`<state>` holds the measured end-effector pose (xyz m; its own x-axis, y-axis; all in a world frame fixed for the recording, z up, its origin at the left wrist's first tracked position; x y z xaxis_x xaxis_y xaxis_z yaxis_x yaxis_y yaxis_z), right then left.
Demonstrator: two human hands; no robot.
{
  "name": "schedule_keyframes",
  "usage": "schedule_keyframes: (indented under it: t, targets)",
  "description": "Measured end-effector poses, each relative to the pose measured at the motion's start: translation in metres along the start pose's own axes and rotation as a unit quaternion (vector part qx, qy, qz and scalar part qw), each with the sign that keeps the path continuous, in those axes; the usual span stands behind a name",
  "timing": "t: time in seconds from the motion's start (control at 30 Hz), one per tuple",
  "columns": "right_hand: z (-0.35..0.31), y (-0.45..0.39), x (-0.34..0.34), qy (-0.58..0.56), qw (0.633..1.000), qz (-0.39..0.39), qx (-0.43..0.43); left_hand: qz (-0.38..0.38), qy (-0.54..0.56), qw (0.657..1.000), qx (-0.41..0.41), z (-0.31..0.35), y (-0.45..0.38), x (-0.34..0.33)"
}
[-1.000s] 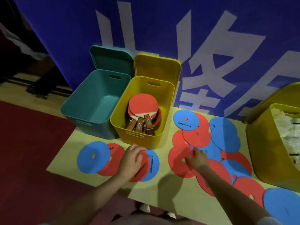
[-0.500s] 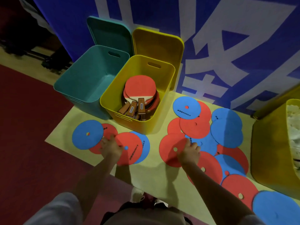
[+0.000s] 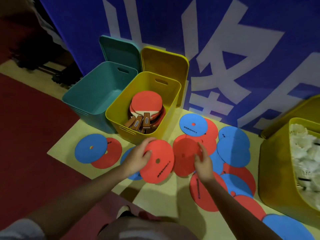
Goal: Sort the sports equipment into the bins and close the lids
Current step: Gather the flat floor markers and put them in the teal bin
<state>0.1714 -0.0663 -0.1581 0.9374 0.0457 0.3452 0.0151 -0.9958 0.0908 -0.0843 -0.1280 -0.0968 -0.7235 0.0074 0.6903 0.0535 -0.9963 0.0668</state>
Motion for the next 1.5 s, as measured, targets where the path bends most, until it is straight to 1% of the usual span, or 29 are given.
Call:
schedule_keyframes:
  t: [0.1,0.17,0.23,0.3,0.4,0.57,0.67,0.73,0.8,0.87,0.97,1.1,1.17,1.23,1.3,1.37,1.4,1.5]
  targets:
    - [-0.028,-0.021,0.041,-0.097,0.990,0.102,-0.022,0.023,0.093,0.994,-0.048,0.038,-0.019,0.032]
    - [-0.049,-0.033,0.060,-0.144,0.975,0.163,-0.040,0.064,0.138,0.987,-0.050,0.044,-0.037,0.060]
    - [-0.073,-0.044,0.067,-0.188,0.959,0.207,-0.044,0.096,0.169,0.980,-0.040,0.040,-0.059,0.091]
    - [-0.100,-0.055,0.061,-0.215,0.950,0.225,-0.034,0.118,0.189,0.974,-0.032,0.029,-0.079,0.122]
    - [-0.138,-0.069,0.034,-0.235,0.940,0.249,-0.003,0.161,0.187,0.969,-0.032,0.000,-0.106,0.175]
    - [-0.189,-0.085,-0.048,-0.262,0.931,0.254,0.022,0.208,0.186,0.960,-0.018,-0.067,-0.149,0.262]
    - [-0.207,-0.097,-0.100,-0.258,0.936,0.238,0.034,0.231,0.160,0.960,0.015,-0.116,-0.175,0.306]
    - [-0.220,-0.103,-0.132,-0.241,0.943,0.226,0.042,0.212,0.106,0.971,0.046,-0.146,-0.196,0.316]
    - [-0.232,-0.107,-0.159,-0.231,0.947,0.217,0.047,0.171,0.049,0.983,0.048,-0.164,-0.219,0.311]
    - [-0.238,-0.111,-0.181,-0.219,0.950,0.219,0.040,0.127,0.013,0.990,0.054,-0.181,-0.240,0.296]
    - [-0.244,-0.116,-0.206,-0.188,0.957,0.216,0.041,0.041,-0.014,0.995,0.086,-0.212,-0.266,0.261]
    - [-0.246,-0.122,-0.227,-0.153,0.966,0.205,0.048,-0.046,0.012,0.993,0.111,-0.253,-0.293,0.214]
    - [-0.246,-0.125,-0.233,-0.141,0.967,0.204,0.047,-0.082,0.003,0.990,0.118,-0.271,-0.299,0.194]
    - [-0.248,-0.130,-0.239,-0.127,0.970,0.200,0.051,-0.114,-0.031,0.985,0.129,-0.287,-0.302,0.179]
    - [-0.252,-0.136,-0.247,-0.101,0.976,0.186,0.055,-0.146,-0.110,0.973,0.143,-0.300,-0.304,0.175]
    - [-0.258,-0.145,-0.257,-0.074,0.982,0.161,0.057,-0.150,-0.173,0.965,0.128,-0.293,-0.310,0.185]
    - [-0.262,-0.151,-0.264,-0.061,0.986,0.143,0.056,-0.132,-0.180,0.970,0.101,-0.279,-0.313,0.196]
    - [-0.275,-0.174,-0.297,0.007,0.996,0.076,0.049,-0.033,-0.139,0.989,-0.035,-0.219,-0.313,0.247]
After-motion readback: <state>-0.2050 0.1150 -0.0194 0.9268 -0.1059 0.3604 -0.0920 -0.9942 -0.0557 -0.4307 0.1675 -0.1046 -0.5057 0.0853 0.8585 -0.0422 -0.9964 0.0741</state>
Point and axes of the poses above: each hand's wrist, its own y-axis away from the middle knuckle, its own x-axis out of the back of the hand, z = x × y, the point moved 10 cm from there along -y, towards the middle knuckle, and after that the axes turned 8 degrees about -y, right-handed, at the moved point
